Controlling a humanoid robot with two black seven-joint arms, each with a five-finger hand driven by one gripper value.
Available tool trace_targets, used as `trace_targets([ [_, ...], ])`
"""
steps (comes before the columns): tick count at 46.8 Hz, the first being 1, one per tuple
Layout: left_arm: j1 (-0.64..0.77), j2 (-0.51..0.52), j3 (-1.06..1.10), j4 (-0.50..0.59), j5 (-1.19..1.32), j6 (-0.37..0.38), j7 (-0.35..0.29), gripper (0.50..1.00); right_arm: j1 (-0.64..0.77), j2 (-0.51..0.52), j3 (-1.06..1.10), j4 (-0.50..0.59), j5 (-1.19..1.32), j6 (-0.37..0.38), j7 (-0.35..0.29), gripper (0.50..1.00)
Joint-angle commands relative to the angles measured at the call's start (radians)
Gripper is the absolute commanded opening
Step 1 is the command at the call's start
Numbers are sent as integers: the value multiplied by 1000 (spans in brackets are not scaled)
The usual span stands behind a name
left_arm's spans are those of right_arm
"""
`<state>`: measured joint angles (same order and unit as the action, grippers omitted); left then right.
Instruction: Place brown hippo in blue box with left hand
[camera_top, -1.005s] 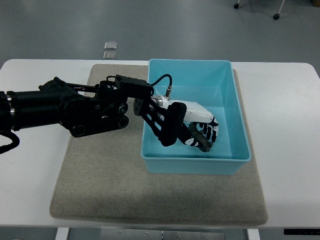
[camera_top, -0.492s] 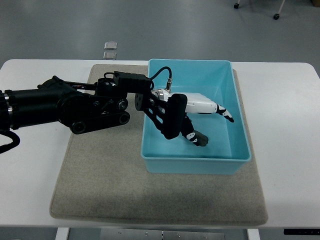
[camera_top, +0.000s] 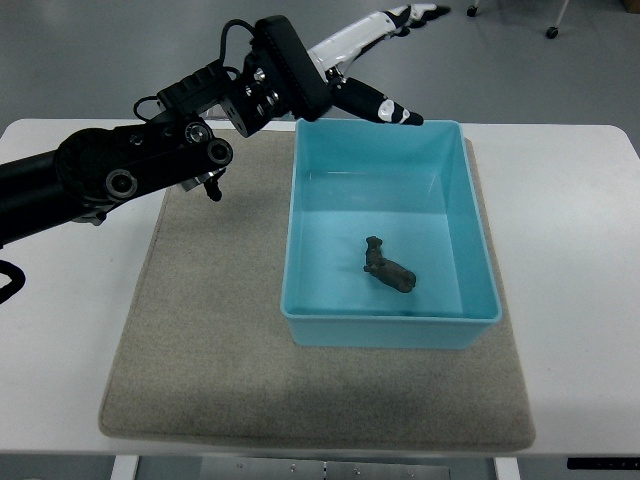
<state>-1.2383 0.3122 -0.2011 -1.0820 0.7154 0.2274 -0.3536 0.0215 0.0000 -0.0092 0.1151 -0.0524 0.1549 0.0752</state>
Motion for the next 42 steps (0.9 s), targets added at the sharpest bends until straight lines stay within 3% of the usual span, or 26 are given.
trace_targets([
  [1, 26, 19, -32, 1, -120, 42, -2, 992, 0, 0, 0, 0, 0, 0, 0, 936],
  [14, 120, 45, -152, 25, -352, 233, -31, 988, 0, 0, 0, 0, -1, 0, 0, 936],
  [27, 149, 42, -221, 204, -586, 239, -31, 992, 0, 0, 0, 0, 0, 0, 0, 936],
  [35, 151, 34, -235, 333, -695, 191, -27, 996, 0, 0, 0, 0, 0, 0, 0, 936],
  [42, 180, 33, -241, 439, -763, 26, -19, 996, 0, 0, 0, 0, 0, 0, 0, 936],
])
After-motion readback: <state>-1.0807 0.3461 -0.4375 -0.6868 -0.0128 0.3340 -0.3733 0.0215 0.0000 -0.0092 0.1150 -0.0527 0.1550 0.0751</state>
